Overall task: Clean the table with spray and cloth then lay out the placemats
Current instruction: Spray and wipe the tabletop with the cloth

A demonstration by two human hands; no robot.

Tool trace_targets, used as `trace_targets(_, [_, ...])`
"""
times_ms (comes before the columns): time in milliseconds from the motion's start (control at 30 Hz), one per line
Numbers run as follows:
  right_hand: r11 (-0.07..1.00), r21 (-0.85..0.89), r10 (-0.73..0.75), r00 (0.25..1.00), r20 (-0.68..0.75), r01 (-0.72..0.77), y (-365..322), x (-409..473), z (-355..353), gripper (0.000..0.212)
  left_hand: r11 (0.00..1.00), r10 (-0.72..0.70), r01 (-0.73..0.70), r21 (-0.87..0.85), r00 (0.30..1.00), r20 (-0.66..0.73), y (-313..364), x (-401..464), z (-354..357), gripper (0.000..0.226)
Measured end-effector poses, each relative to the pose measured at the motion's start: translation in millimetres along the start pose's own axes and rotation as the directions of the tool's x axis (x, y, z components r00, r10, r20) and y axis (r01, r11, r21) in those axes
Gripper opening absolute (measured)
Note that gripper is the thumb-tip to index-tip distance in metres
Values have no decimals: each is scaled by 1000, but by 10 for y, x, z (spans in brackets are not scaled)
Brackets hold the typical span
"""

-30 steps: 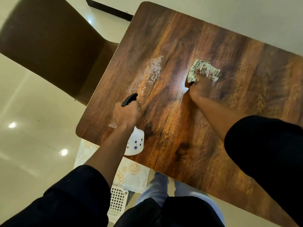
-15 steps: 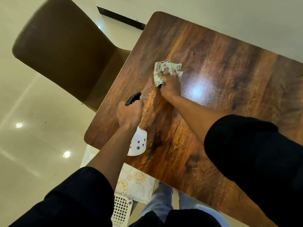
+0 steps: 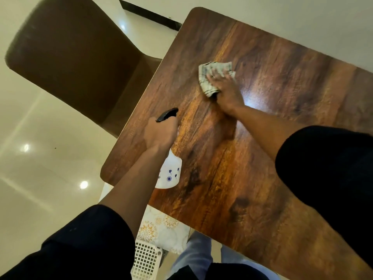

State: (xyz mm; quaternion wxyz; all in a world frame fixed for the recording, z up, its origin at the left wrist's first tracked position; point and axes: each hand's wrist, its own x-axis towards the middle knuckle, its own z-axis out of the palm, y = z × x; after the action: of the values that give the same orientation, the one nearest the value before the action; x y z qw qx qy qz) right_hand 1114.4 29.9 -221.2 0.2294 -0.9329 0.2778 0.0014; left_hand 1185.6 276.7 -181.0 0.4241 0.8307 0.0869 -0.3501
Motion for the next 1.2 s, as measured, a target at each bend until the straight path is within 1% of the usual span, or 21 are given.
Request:
trace_targets(100, [987, -14, 157, 986, -53, -158, 442, 129, -185, 73, 1000, 24, -25, 16, 999, 25, 63, 26, 111, 77])
trace_targets(167, [963, -16, 268, 961, -73, -270, 667, 147, -287, 74, 1000, 18, -19, 19, 999, 50, 77, 62, 195, 86])
trace_targets(233, [934, -7, 356, 931, -88, -357, 763, 159, -354, 77, 1000, 9, -11, 22, 998, 68, 103, 133, 263, 88])
trace_targets(367, [900, 16, 434, 893, -121, -436, 660, 245, -316, 75, 999, 30, -33, 23, 995, 100, 230, 193, 320, 91])
trace_targets(433, [894, 16, 445, 884, -144, -447, 548, 288, -287, 73, 999, 41, -44, 23, 995, 86, 286, 202, 317, 90])
trace_targets(500, [913, 21, 406, 904, -135, -407, 402, 352, -233, 69, 998, 52, -53, 16, 997, 64, 321, 222, 299, 92])
trace_targets(567, [946, 26, 325, 940, -107, -324, 195, 425, -138, 67, 998, 58, -58, 10, 997, 59, 333, 242, 293, 94])
trace_targets(667, [991, -67, 111, 993, -28, -113, -250, 435, 86, 67, 998, 57, -57, 4, 997, 57, 328, 268, 310, 95])
trace_targets(700, [995, -97, 28, 1000, 6, -27, -383, 402, 165, 67, 998, 60, -60, 7, 997, 46, 334, 269, 323, 91])
trace_targets(767, [986, -105, -121, 991, 65, 127, -520, 332, 252, 69, 997, 71, -71, 25, 997, 11, 345, 279, 357, 79])
trace_targets(833, [969, -80, -227, 969, 103, 235, -395, 344, 245, 76, 998, 61, -61, 27, 998, 12, 353, 280, 397, 82])
trace_targets(867, [962, -81, -250, 961, 116, 260, -256, 379, 215, 81, 998, 59, -59, 18, 998, 16, 346, 284, 417, 87])
trace_targets(900, [965, -82, -240, 965, 110, 249, -104, 424, 168, 83, 998, 59, -60, 15, 998, 20, 345, 282, 429, 91])
trace_targets(933, [979, -74, -182, 980, 75, 187, 50, 460, 95, 81, 998, 62, -62, 7, 998, 20, 333, 288, 435, 94])
trace_targets(1000, [1000, -18, 10, 1000, -28, -11, 392, 488, -83, 72, 998, 64, -64, -8, 998, 15, 267, 326, 409, 93])
trace_targets(1100, [972, 97, 223, 971, -91, -214, 827, 402, -350, 73, 998, 59, -59, -23, 998, 5, 88, 341, 327, 79])
trace_targets(1167, [946, 137, 308, 946, -98, -294, 871, 327, -403, 75, 998, 50, -49, -32, 999, 6, -38, 315, 254, 76])
trace_targets(1200, [938, 144, 330, 939, -95, -315, 820, 303, -389, 76, 998, 49, -49, -39, 999, -7, -84, 281, 210, 69])
